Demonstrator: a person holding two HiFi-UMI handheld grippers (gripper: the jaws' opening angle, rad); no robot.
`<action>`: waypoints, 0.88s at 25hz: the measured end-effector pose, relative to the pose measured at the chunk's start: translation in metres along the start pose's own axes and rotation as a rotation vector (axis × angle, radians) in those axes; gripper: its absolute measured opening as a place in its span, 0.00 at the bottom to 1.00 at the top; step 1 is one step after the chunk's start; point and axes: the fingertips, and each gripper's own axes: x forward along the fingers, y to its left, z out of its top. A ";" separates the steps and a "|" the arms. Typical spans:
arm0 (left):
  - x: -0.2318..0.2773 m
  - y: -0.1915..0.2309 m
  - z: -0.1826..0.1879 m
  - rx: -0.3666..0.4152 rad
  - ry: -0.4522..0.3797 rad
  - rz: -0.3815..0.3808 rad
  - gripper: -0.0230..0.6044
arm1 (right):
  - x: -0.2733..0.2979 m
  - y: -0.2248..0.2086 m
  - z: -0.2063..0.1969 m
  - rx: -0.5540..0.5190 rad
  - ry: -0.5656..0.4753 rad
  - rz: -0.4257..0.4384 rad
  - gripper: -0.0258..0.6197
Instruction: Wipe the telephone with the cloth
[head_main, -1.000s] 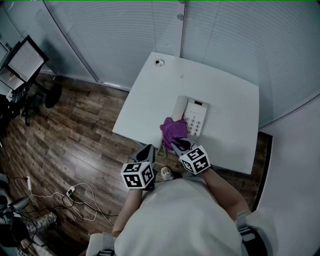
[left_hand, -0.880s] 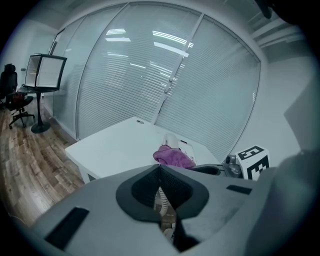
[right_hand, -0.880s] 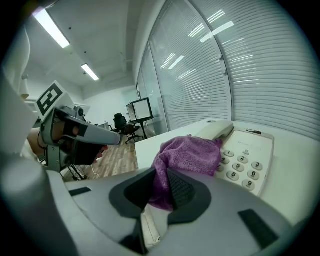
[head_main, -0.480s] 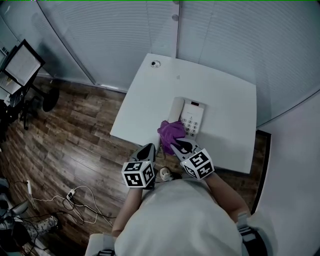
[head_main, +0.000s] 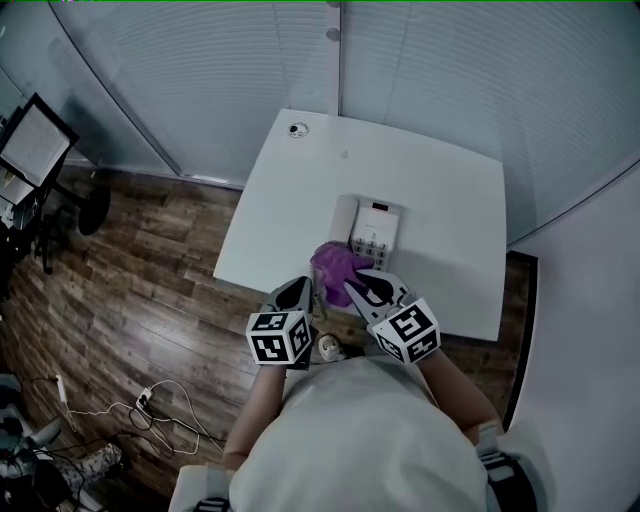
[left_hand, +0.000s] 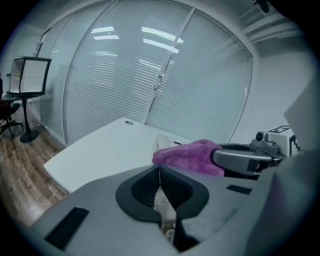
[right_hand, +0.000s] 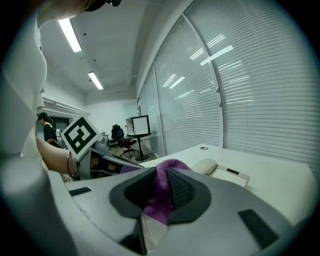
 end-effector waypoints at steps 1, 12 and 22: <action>0.003 -0.001 0.001 0.006 0.003 -0.004 0.07 | -0.002 -0.002 0.002 0.003 -0.007 -0.008 0.16; 0.044 -0.014 0.017 0.084 0.042 -0.020 0.07 | -0.028 -0.031 0.029 0.008 -0.079 -0.098 0.16; 0.082 -0.020 0.026 0.113 0.082 -0.009 0.10 | -0.044 -0.068 0.033 0.038 -0.102 -0.169 0.16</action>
